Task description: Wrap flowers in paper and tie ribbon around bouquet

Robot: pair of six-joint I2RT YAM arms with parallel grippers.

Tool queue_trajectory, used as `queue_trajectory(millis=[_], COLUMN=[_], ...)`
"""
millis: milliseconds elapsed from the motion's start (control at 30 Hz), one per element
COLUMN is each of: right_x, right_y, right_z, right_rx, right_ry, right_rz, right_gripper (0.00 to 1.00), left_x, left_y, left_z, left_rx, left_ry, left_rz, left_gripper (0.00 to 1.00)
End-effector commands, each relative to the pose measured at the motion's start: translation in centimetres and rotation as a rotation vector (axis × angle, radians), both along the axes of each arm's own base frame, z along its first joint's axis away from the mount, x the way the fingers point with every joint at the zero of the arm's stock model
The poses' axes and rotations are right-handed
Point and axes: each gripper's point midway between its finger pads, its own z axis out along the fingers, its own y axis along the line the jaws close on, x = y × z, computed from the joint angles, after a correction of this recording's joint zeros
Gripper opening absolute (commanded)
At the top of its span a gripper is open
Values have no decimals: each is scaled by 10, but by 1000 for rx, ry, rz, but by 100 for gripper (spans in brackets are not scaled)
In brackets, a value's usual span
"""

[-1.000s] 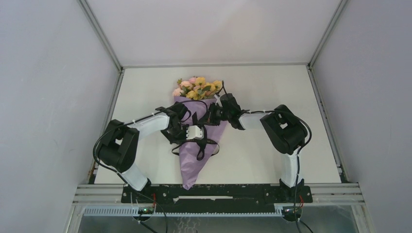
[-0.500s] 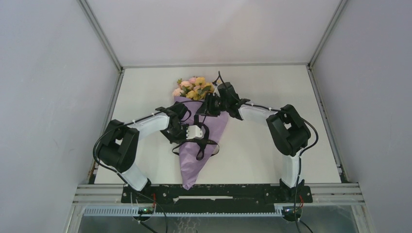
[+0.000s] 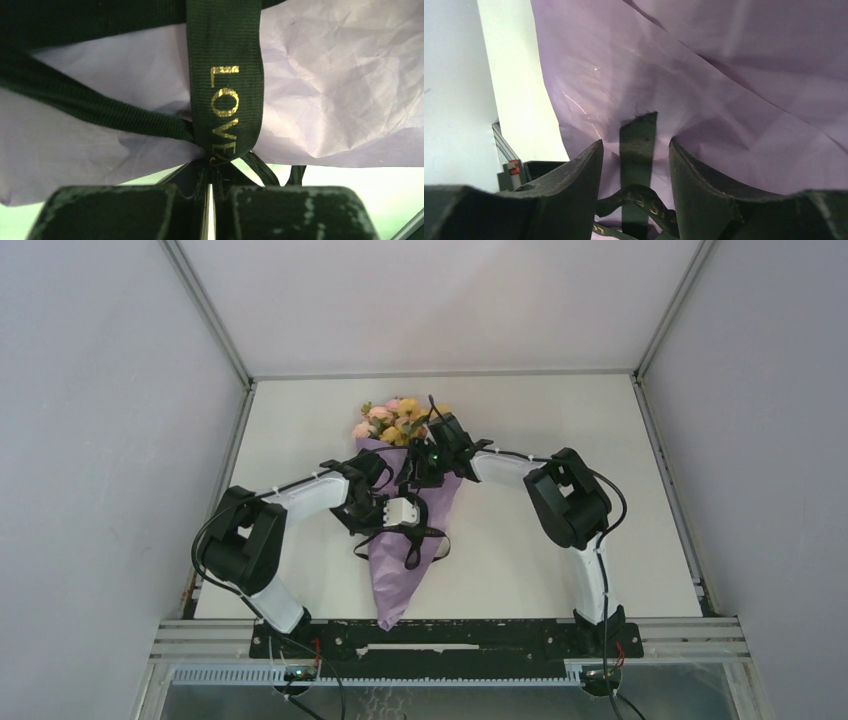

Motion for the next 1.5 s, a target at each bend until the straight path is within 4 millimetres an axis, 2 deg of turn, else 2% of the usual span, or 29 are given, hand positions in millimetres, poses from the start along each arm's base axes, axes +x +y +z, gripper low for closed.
queue_trajectory(millis=[0, 200, 433, 533, 633, 733, 867, 967, 1000, 1067, 1267, 1367, 1467], right_x=[6, 18, 29, 28, 27, 28, 28, 28, 22, 14, -17, -35, -55], right_y=[18, 20, 20, 15, 3, -21, -70, -125, -147, -186, -293, -347, -405], right_z=[10, 10, 21, 27, 43, 61, 79, 86, 75, 68, 54, 56, 70], right_rx=[3, 5, 56, 82, 141, 178, 185, 181, 168, 162, 119, 112, 108], right_ry=[-54, -72, -83, -78, -101, -139, -205, -251, -236, -236, -248, -271, -323], right_rz=[33, -17, -44, -40, -53, -86, -175, -289, -335, -422, -652, -781, -928], right_gripper=[57, 45, 11, 0, 0, 0, 0, 0, 0, 0, 0, 0, 0], left_x=[14, 16, 14, 13, 11, 13, 19, 20, 19, 19, 22, 21, 16], left_y=[-11, -16, -15, -15, -12, -9, -5, 3, 7, 15, 34, 45, 59], left_z=[3, 3, 3, 4, 4, 6, 16, 23, 23, 26, 41, 44, 45], left_rx=[-30, -42, -42, -41, -34, -23, -19, -7, 1, 8, -5, 2, 27], left_ry=[-25, -18, -15, -16, -17, -33, -76, -107, -111, -122, -125, -122, -106], left_rz=[-17, -13, -13, -13, -12, 1, 48, 76, 84, 100, 155, 170, 185], left_gripper=[5, 5, 5, 5, 5, 6, 11, 11, 11, 11, 12, 12, 9])
